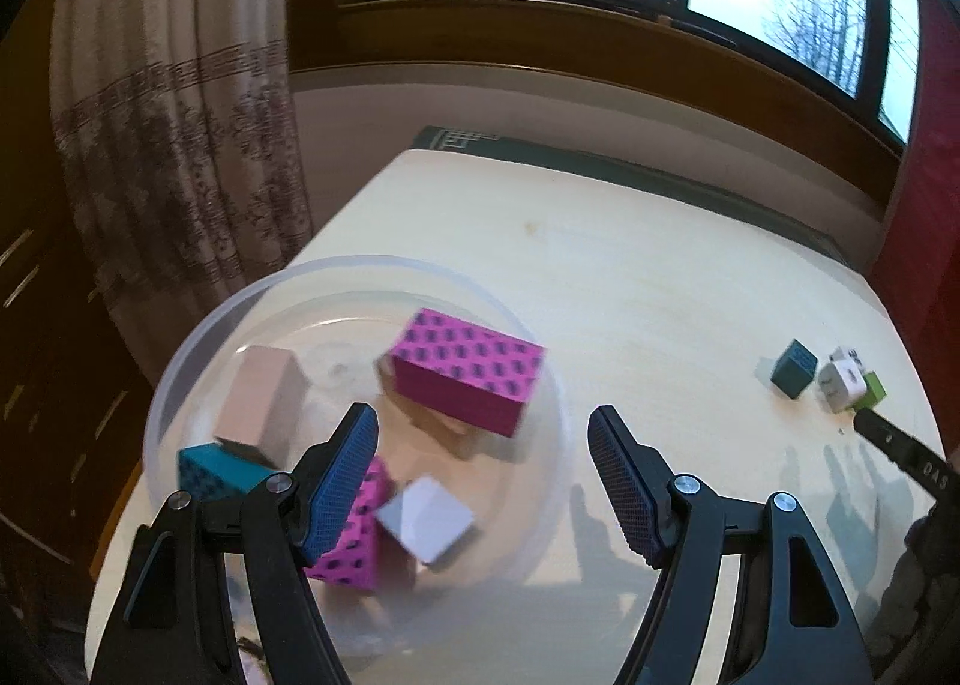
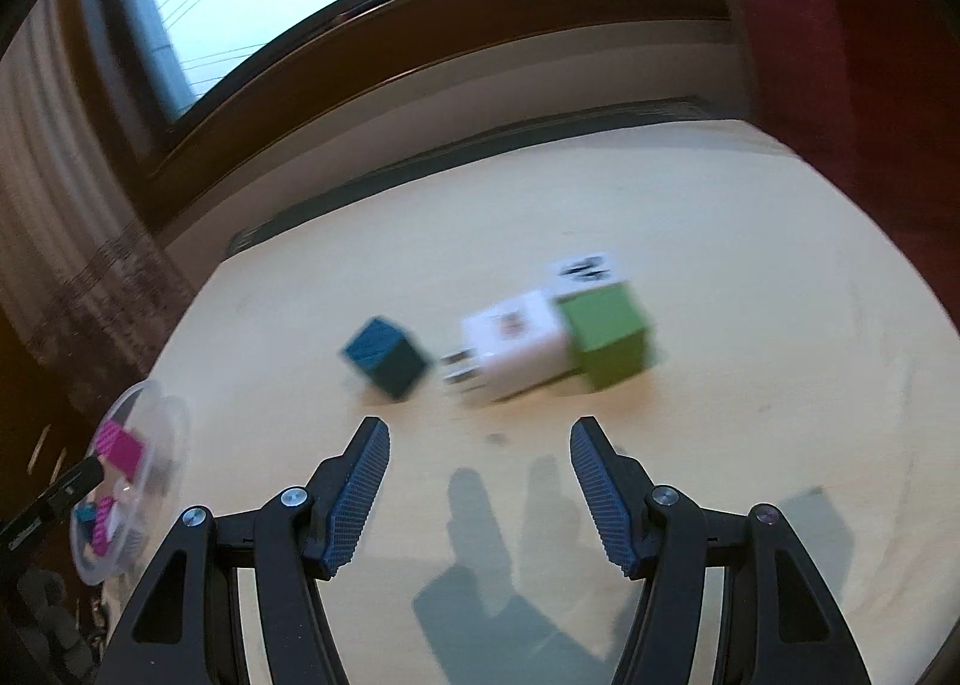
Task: Organize rigid objects
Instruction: 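Move both open tools back toward the remaining blocks, then grasp the green cube with the right tool while the left tool grasps the teal patterned cube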
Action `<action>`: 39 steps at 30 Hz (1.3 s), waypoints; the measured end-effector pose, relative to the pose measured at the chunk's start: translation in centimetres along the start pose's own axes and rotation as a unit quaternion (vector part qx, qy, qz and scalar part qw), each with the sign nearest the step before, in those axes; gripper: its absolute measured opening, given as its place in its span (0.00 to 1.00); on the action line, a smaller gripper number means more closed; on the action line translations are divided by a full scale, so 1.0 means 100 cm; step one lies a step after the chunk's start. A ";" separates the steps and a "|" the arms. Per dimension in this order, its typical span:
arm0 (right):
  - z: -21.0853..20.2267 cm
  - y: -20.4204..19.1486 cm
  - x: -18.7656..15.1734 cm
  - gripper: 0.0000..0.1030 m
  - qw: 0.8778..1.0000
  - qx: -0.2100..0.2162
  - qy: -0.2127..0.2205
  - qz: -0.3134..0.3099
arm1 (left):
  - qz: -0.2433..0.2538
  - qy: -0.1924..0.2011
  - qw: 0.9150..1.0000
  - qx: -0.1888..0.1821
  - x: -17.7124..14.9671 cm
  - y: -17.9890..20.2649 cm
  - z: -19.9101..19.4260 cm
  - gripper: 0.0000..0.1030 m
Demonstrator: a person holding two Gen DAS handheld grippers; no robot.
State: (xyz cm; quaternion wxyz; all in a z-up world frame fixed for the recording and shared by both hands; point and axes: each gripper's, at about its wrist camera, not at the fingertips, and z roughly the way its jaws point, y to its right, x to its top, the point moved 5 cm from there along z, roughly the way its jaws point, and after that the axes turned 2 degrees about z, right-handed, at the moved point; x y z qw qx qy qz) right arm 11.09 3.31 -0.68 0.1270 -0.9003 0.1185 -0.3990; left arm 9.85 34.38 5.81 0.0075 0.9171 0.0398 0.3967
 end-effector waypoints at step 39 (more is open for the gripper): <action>0.028 0.048 0.034 0.32 0.998 -0.049 -0.017 -0.043 | 0.095 -0.058 0.991 -0.075 0.002 0.136 0.050 0.72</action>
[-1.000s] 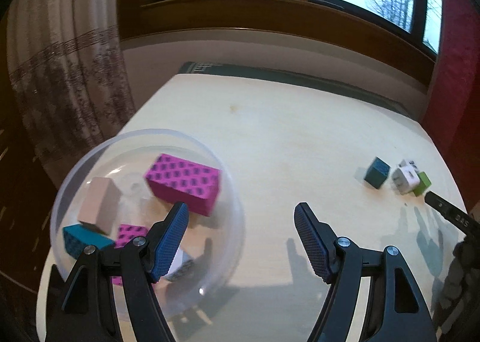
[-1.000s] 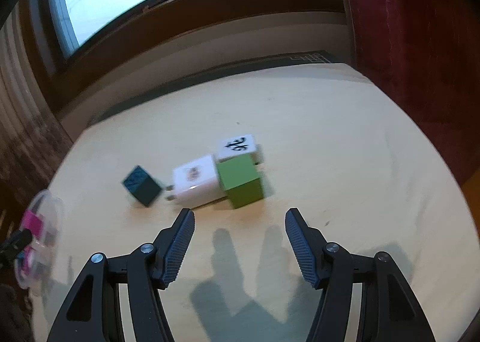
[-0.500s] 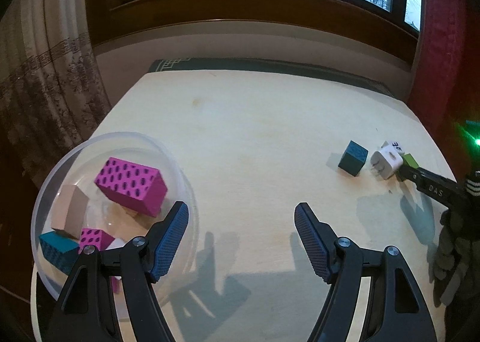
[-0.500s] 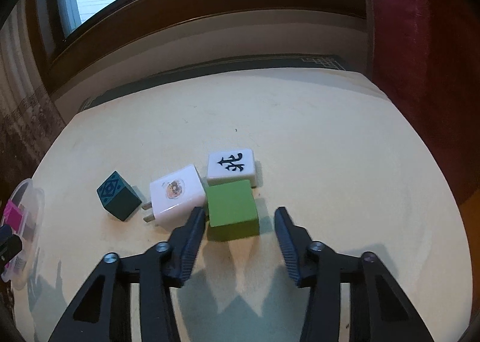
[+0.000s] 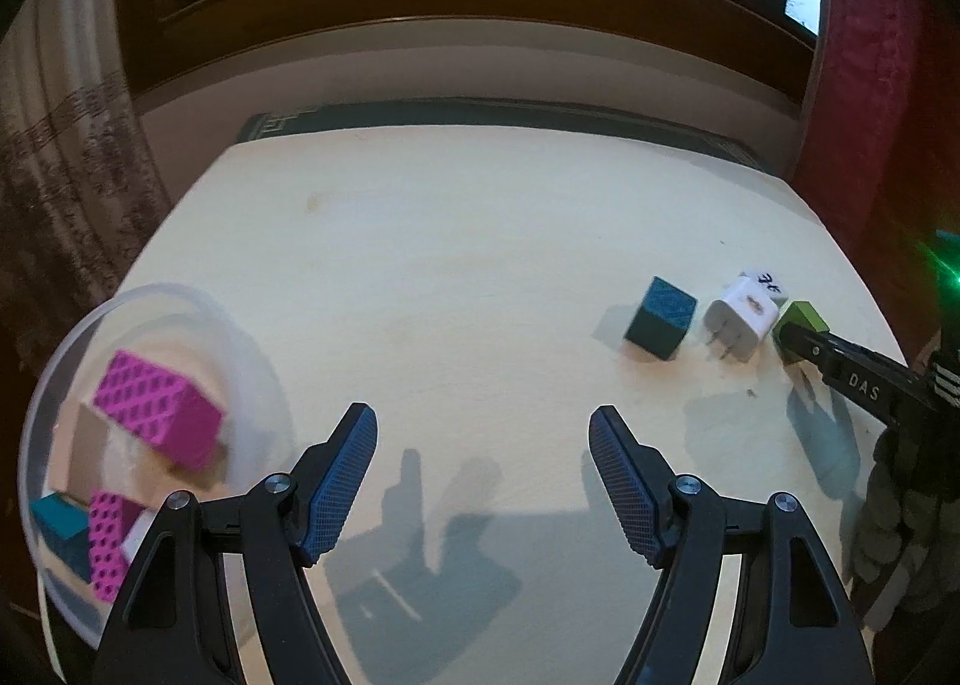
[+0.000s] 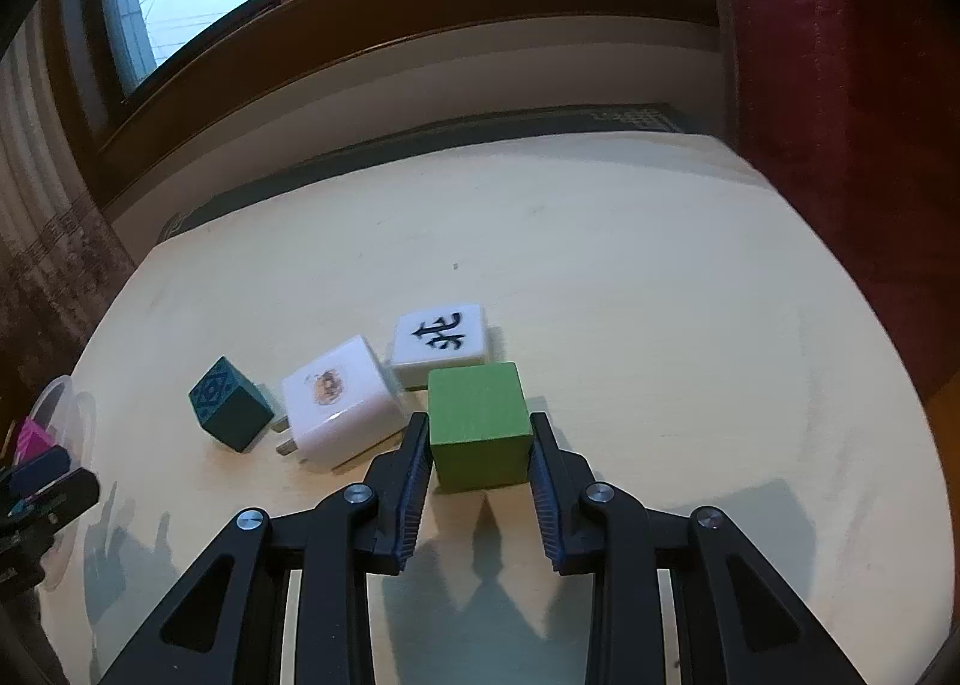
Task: Organize rigid objects
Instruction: 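Grasp the green cube with the right tool while the left tool grasps the teal patterned cube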
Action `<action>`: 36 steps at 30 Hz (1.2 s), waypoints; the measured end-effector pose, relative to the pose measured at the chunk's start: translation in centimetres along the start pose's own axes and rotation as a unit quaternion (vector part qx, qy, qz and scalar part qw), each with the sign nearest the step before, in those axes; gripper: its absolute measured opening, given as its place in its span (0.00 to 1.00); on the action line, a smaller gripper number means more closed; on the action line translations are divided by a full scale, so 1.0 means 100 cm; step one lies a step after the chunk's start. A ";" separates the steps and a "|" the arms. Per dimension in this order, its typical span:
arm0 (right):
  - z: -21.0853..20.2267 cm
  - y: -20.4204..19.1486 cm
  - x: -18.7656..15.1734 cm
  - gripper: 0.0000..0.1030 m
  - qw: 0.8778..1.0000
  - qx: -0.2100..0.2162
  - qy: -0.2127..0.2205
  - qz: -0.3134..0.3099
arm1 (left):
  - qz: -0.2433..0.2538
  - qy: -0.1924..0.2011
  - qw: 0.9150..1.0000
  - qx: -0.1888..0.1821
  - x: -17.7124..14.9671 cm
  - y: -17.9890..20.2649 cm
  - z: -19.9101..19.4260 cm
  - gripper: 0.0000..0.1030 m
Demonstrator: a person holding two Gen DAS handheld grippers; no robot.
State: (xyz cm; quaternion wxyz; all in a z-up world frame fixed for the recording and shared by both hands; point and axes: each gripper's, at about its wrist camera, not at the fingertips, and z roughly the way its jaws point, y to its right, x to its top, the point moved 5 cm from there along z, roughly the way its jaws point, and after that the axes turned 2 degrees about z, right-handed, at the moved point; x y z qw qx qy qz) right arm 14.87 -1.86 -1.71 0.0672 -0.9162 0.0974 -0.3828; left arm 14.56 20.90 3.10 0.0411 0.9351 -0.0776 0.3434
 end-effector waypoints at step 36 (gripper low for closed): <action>-0.001 0.015 0.001 0.36 0.999 0.025 0.007 0.034 | 0.047 -0.021 0.997 -0.049 0.054 0.078 0.092 0.39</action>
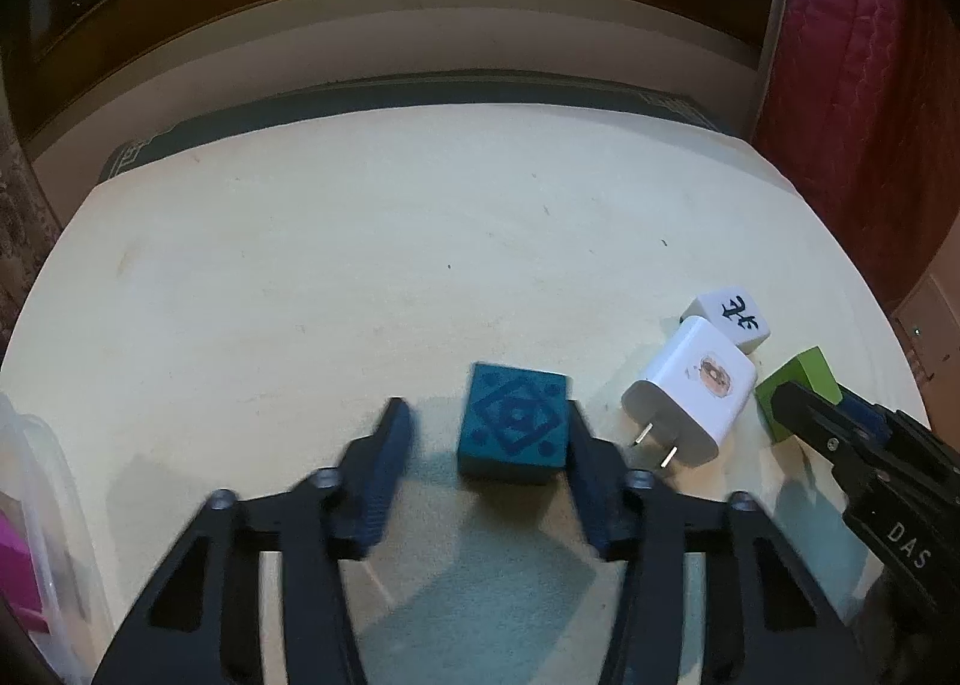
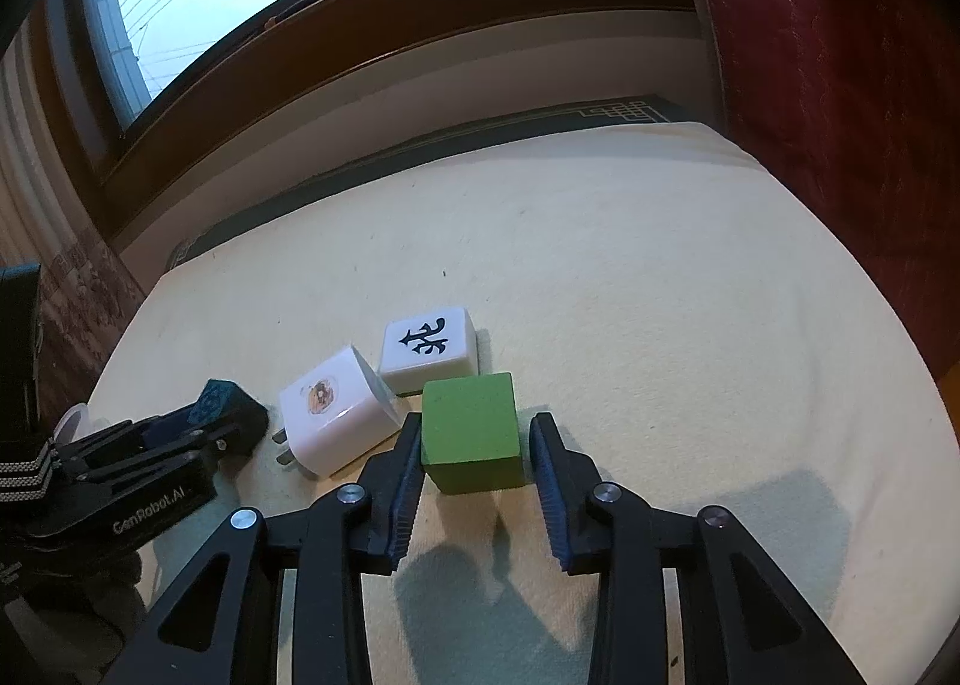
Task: Organize rigid objects
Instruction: 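Grasp the green cube with the right tool while the left tool grasps the teal patterned cube, then carry the teal patterned cube into the clear bowl and release with the left tool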
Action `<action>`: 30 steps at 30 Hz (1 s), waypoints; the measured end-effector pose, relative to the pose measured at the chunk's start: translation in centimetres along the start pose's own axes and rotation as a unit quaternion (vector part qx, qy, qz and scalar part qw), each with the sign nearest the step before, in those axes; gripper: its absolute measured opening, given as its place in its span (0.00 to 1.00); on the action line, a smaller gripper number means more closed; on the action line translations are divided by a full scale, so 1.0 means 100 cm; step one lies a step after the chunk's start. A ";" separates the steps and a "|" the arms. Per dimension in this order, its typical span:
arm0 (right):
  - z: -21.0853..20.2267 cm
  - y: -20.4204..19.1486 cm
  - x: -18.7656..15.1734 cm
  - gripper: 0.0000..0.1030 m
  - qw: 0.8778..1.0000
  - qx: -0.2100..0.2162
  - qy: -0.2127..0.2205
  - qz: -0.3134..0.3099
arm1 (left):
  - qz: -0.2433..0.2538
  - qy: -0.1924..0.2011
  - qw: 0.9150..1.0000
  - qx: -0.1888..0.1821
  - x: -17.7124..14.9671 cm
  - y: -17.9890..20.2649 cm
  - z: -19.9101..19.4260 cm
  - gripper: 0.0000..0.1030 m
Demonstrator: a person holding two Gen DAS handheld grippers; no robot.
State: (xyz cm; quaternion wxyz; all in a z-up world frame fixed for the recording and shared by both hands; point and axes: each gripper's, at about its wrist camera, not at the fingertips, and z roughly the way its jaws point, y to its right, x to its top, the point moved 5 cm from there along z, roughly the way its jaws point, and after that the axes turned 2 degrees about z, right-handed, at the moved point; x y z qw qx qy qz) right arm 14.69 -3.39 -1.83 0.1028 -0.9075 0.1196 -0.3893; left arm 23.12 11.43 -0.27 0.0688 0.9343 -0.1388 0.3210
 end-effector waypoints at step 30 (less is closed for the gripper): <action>0.001 -0.009 -0.002 0.33 1.000 -0.005 -0.001 -0.021 | -0.066 0.068 0.994 0.061 -0.038 -0.047 -0.091 0.30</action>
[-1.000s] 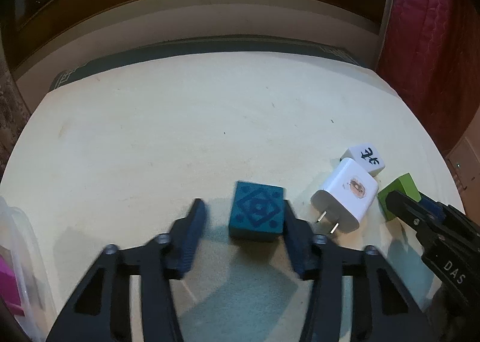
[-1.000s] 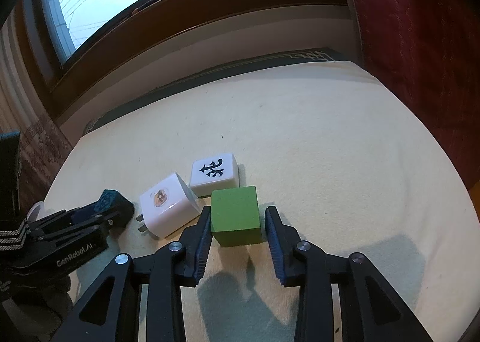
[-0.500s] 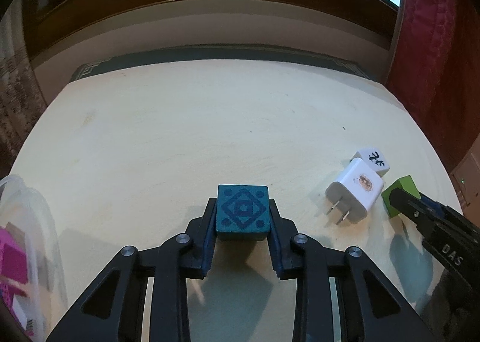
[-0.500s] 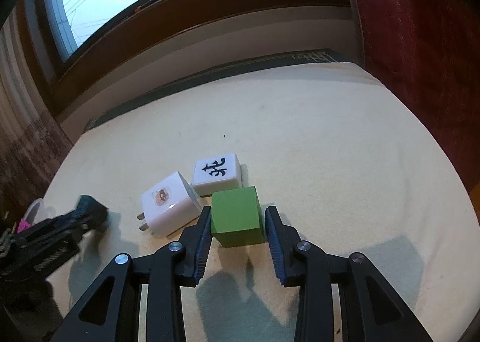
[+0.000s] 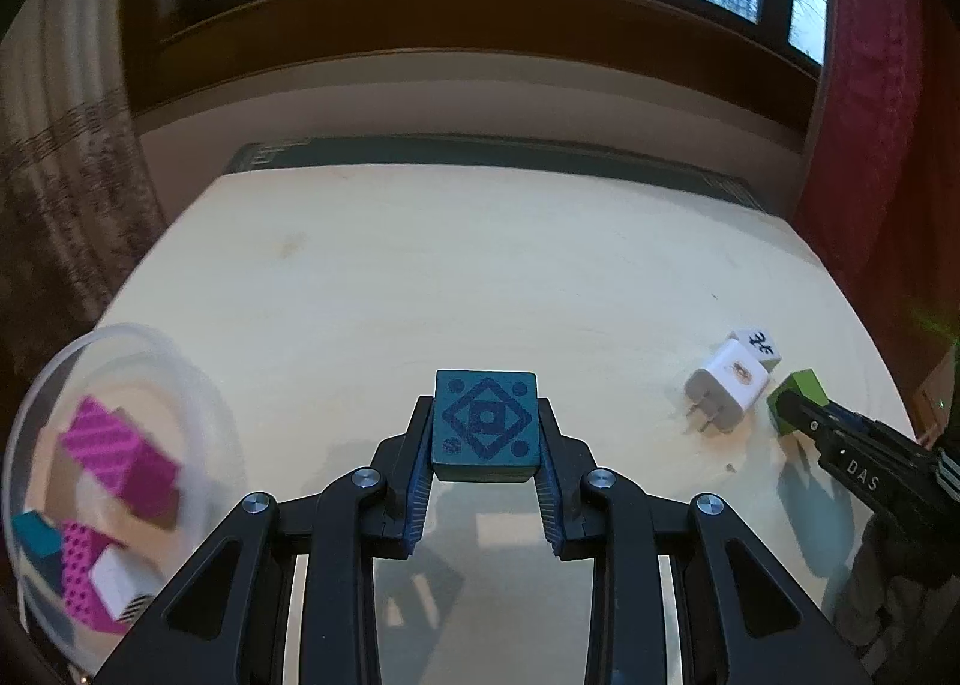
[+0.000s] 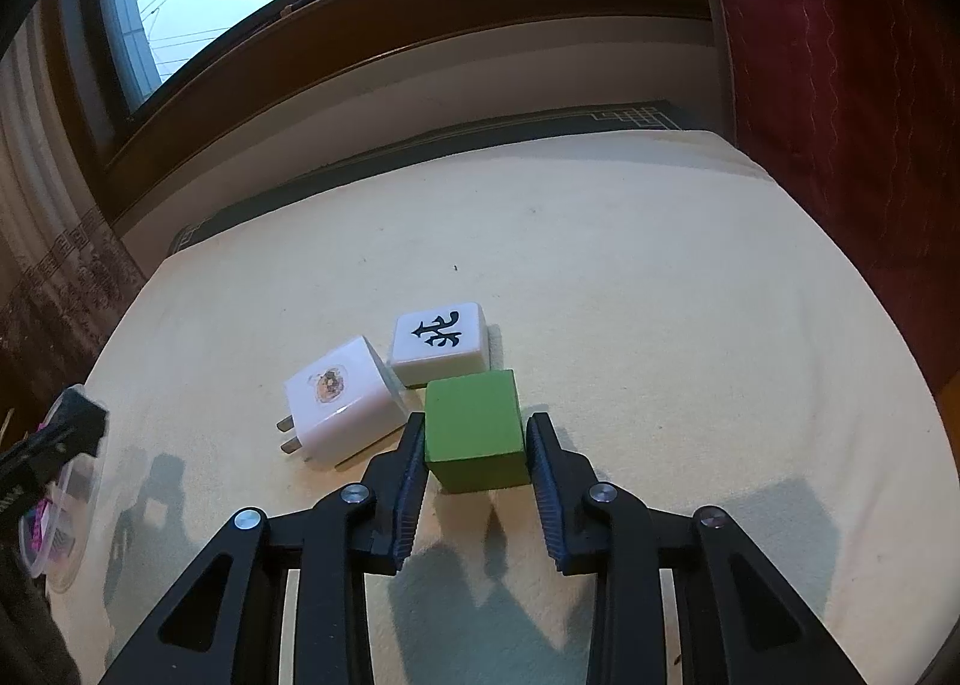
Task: Organize rigid objects
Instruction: 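Carry the teal patterned cube into the clear bowl and release with the left tool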
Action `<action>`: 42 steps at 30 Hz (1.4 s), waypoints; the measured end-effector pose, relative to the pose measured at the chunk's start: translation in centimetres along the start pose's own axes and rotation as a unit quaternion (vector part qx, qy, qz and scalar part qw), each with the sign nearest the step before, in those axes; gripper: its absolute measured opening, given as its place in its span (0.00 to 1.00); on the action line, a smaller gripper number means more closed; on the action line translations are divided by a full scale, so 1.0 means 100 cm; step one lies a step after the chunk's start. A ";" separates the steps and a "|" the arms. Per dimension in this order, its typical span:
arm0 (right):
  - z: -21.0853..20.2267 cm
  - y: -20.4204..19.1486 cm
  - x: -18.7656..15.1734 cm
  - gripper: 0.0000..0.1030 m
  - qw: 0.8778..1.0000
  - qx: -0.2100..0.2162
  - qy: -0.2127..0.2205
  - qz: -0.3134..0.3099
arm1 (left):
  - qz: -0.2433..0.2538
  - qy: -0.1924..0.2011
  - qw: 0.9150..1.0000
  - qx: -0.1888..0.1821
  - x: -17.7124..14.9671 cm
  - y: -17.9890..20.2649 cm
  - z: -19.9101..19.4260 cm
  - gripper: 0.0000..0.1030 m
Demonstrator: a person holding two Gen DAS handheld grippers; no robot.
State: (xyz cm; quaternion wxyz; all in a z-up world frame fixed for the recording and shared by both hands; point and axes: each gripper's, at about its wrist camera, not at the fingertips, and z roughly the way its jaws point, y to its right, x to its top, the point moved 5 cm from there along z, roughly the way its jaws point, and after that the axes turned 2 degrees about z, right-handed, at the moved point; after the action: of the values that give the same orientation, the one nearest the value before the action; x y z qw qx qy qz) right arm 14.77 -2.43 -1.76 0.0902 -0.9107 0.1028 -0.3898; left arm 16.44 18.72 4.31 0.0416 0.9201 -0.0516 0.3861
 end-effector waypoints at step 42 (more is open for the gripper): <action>-0.008 0.000 -0.004 0.33 1.000 0.005 0.012 0.006 | -0.112 -0.001 0.980 0.162 -0.041 -0.175 -0.052 0.52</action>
State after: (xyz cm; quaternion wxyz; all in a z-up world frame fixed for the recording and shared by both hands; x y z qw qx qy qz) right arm 13.95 -2.40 -1.50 0.0960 -0.9047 0.1073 -0.4011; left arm 12.12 36.97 4.33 -0.0645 0.9150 0.1151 0.3813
